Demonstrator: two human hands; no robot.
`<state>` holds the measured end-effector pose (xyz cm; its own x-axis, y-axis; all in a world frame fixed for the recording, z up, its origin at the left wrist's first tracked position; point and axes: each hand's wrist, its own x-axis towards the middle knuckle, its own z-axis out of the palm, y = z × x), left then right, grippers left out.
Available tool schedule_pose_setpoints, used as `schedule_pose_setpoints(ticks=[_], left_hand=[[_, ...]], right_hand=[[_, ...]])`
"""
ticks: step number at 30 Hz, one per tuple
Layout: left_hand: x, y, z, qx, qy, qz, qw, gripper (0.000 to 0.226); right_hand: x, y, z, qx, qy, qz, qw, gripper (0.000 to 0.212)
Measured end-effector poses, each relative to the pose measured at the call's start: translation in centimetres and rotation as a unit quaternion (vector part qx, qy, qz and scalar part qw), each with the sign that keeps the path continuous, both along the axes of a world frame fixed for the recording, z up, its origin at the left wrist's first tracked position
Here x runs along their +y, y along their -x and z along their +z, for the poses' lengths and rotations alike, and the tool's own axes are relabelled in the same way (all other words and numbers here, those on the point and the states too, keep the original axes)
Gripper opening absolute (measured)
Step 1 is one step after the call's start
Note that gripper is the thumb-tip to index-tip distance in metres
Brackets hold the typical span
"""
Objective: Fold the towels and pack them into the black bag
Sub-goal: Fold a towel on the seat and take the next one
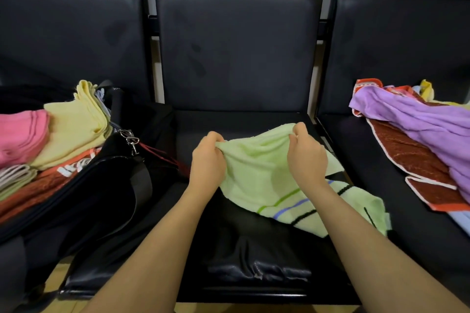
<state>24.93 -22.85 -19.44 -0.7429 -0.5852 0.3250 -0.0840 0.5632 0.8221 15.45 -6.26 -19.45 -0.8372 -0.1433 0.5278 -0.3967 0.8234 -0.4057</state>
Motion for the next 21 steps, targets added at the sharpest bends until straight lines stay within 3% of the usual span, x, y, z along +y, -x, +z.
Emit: schedule_pose_setpoints(ticks=[5,8,10,12,14,17,21], left_hand=[[-0.4,-1.4,1.3,0.066,0.007,0.024,0.998,0.021],[-0.6,-1.5,0.9,0.041,0.046,0.019,0.998,0.022],[-0.5,-1.4,0.3,-0.002,0.121,0.003,0.993,0.021],[-0.5,-1.2,-0.5,-0.075,0.179,-0.012,0.981,0.007],[-0.5,-1.0,-1.3,-0.146,0.181,-0.009,0.972,0.027],[-0.7,-0.9,-2.1,-0.2,0.122,0.026,0.972,0.041],[-1.5,-0.7,-2.4,-0.248,0.106,0.071,0.96,0.015]], right_hand=[[-0.7,-0.4,1.0,-0.005,0.227,0.037,0.973,0.012],[-0.7,-0.2,1.3,-0.028,0.337,0.082,0.937,0.01],[-0.7,0.1,1.0,-0.081,0.358,0.138,0.92,0.013],[-0.8,0.4,0.4,-0.144,0.323,0.206,0.912,0.036],[-0.9,0.5,-0.3,-0.193,0.239,0.222,0.925,0.054],[-0.7,0.4,-1.3,-0.184,0.072,0.112,0.974,0.033],[-1.5,0.0,-3.1,-0.201,-0.085,0.078,0.973,0.021]])
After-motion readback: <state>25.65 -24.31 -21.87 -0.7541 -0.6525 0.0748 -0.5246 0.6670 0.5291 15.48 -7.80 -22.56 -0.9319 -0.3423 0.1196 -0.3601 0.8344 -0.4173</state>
